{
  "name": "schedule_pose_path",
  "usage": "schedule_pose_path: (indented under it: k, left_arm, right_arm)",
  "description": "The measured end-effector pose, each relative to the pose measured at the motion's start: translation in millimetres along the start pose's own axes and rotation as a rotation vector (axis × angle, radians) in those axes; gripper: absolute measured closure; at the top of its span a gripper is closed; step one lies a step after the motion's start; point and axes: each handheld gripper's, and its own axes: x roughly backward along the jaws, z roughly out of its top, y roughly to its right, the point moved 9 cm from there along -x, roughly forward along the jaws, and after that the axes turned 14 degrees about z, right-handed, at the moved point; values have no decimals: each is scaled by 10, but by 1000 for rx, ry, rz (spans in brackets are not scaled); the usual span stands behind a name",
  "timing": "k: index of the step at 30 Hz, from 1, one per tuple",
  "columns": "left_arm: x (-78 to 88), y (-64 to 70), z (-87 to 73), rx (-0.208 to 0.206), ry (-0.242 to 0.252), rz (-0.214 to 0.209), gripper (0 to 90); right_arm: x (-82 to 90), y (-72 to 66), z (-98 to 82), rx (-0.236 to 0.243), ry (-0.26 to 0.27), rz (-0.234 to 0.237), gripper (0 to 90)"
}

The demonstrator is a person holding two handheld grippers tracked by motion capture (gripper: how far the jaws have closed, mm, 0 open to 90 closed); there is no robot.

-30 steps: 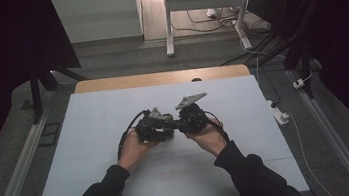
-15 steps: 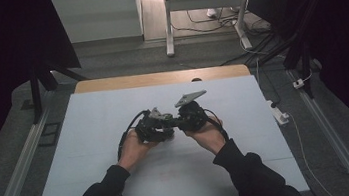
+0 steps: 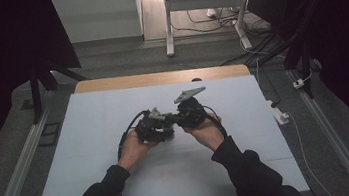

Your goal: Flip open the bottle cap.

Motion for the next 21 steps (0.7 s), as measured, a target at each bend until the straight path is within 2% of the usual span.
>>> schedule_pose_path:
  k: [9, 13, 17, 21]
  left_arm:
    - [-3, 5, 2, 4, 4, 4, 537]
    - [-4, 7, 2, 7, 6, 6, 536]
    - [-4, 8, 1, 5, 6, 3, 536]
    - [-4, 4, 1, 6, 7, 5, 535]
  right_arm:
    - [-10, 89, 110, -13, 18, -18, 896]
    - [-18, 185, 181, -18, 35, -32, 896]
    - [-50, 250, 182, -33, 26, -38, 896]
    - [-66, 252, 165, -37, 24, -33, 895]
